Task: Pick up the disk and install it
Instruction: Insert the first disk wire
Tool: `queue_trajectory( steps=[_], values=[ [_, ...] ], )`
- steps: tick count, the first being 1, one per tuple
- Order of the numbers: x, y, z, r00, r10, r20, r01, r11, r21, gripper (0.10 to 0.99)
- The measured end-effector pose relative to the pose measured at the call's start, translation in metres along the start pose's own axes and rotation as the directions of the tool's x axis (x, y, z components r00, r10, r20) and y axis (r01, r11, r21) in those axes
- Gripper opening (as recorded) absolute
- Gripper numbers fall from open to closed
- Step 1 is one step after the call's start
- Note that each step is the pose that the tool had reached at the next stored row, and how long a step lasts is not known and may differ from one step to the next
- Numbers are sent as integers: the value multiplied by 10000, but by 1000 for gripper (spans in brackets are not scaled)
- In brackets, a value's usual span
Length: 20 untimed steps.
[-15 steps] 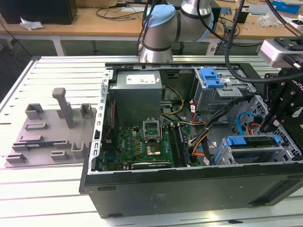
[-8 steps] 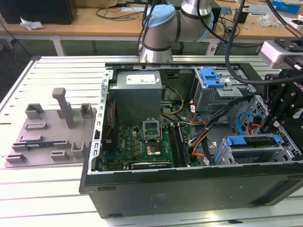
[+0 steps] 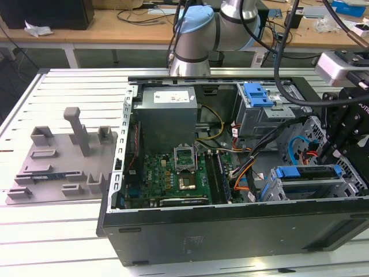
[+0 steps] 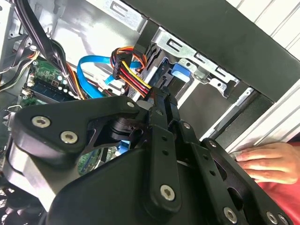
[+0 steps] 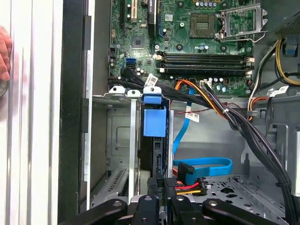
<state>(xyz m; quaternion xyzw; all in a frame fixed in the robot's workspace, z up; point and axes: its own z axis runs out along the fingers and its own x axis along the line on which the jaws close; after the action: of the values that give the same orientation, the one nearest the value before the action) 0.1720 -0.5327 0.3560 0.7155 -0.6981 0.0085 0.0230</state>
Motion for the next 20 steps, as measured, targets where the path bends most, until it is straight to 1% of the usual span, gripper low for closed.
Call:
queue_trajectory(
  steps=[20],
  values=[
    [-13,-5,6,10000,-51,-1,51,10000,2,169]
  ],
)
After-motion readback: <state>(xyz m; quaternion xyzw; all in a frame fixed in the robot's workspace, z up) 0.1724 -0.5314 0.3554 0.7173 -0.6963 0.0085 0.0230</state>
